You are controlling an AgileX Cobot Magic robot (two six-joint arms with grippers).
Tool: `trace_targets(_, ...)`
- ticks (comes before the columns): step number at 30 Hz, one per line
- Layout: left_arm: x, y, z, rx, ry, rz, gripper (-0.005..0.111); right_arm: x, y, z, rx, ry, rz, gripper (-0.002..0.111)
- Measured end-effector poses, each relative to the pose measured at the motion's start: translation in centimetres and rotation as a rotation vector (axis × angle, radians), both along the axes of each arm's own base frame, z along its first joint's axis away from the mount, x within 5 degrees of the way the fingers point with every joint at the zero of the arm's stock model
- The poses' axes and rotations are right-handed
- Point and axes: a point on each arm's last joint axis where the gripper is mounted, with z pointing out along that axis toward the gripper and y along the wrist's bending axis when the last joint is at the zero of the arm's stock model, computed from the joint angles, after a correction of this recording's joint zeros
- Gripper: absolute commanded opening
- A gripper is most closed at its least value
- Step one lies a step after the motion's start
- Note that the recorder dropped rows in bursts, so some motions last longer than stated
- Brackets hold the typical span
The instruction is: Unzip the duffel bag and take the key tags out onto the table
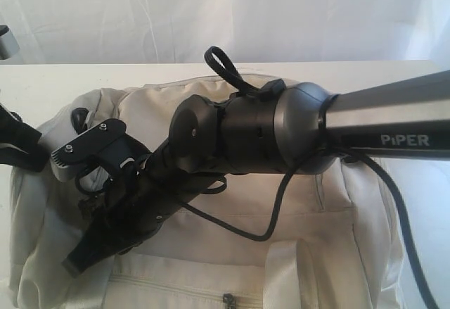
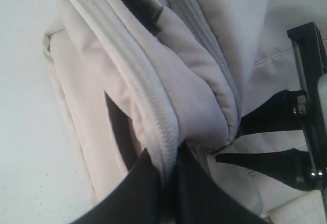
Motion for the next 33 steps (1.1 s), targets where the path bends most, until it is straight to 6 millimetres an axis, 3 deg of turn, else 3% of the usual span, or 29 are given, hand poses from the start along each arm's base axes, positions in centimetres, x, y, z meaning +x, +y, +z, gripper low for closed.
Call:
trace_targets(8, 0.0, 0.0, 0.0, 0.0, 0.0, 0.0, 0.0, 0.2, 0.1, 0.2, 0.027, -0.004, -0.031, 0.021)
trace_targets(15, 0.0, 0.0, 0.0, 0.001, -0.001, -0.002, 0.0, 0.2, 0.2, 0.2, 0.037, 0.001, -0.042, 0.0)
trace_targets(24, 0.0, 0.0, 0.0, 0.001, 0.001, -0.002, 0.0, -0.4, 0.1, 0.0, 0.013, 0.056, 0.0, 0.0)
trace_targets(33, 0.0, 0.0, 0.0, 0.002, -0.001, -0.006, 0.0, -1.6, -1.4, 3.4, -0.028, 0.028, 0.026, 0.0)
